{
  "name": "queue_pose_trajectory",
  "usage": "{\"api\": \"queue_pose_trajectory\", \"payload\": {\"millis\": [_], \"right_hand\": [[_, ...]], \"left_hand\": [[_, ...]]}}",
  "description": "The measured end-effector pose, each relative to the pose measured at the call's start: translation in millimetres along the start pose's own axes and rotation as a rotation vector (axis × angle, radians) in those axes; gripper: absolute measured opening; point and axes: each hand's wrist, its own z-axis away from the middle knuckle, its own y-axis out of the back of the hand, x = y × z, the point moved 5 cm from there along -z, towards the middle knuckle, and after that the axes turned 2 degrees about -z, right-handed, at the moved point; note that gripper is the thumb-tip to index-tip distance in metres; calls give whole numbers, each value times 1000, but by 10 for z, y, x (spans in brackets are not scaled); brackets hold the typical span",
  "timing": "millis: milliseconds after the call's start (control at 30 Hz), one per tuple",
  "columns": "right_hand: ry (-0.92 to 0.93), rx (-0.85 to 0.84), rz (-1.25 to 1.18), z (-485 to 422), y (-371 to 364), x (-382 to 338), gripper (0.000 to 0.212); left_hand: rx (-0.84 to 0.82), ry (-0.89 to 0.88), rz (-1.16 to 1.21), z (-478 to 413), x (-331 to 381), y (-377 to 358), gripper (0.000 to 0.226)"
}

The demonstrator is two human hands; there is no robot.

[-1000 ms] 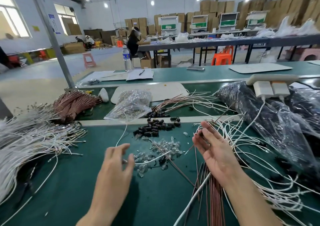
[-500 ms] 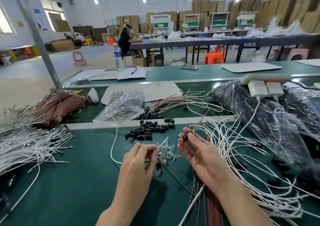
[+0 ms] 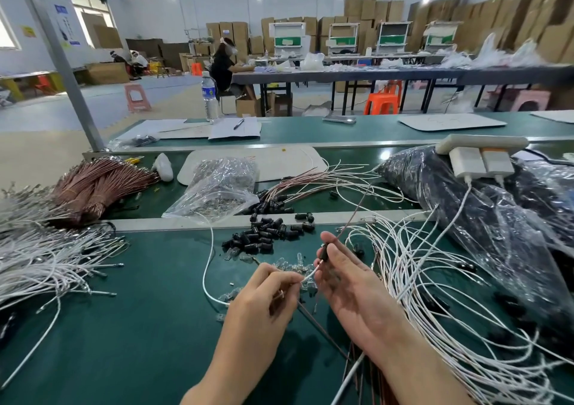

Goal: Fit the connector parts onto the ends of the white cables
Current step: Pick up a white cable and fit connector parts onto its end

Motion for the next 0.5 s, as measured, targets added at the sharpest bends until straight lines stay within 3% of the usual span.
{"api": "queue_pose_trajectory", "payload": {"millis": [367, 500], "right_hand": [[-51, -30, 76, 17, -85, 180, 28], [-51, -47, 58, 24, -131, 229, 25]], "left_hand": [[96, 125, 80, 35, -65, 95, 7], [124, 182, 102, 66, -110, 120, 19]]}}
